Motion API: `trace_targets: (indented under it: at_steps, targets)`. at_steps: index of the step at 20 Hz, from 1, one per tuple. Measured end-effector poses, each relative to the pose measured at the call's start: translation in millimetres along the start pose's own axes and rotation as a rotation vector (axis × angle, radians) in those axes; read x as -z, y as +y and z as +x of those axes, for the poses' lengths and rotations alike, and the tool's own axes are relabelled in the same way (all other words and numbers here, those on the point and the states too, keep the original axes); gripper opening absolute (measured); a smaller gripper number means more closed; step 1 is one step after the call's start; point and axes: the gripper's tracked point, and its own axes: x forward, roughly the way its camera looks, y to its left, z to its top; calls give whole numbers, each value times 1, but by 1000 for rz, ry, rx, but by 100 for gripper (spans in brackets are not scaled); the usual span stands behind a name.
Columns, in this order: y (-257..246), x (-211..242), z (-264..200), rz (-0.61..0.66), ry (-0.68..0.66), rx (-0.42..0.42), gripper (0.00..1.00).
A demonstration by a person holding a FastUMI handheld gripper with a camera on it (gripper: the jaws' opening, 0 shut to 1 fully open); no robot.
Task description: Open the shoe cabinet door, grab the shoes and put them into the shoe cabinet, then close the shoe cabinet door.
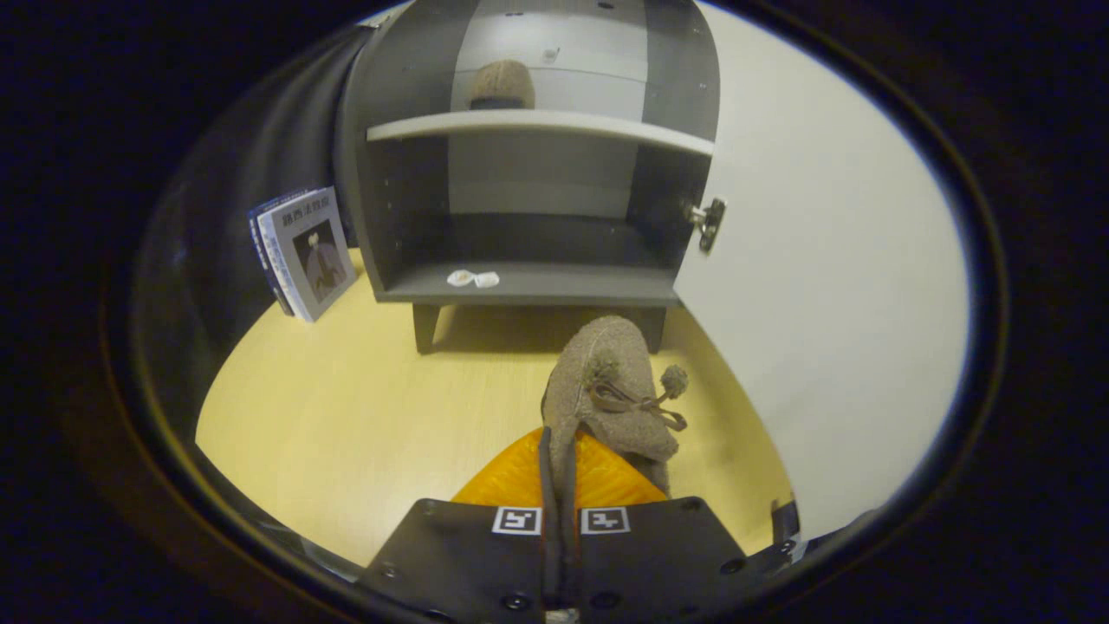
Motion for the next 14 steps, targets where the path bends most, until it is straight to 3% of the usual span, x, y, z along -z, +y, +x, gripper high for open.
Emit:
trace_targets:
  at_steps: [8,14]
  targets:
    - [-21,-159,-51,6,-265,57,2]
    - [-23,-247,-46,-22,-361,60,2]
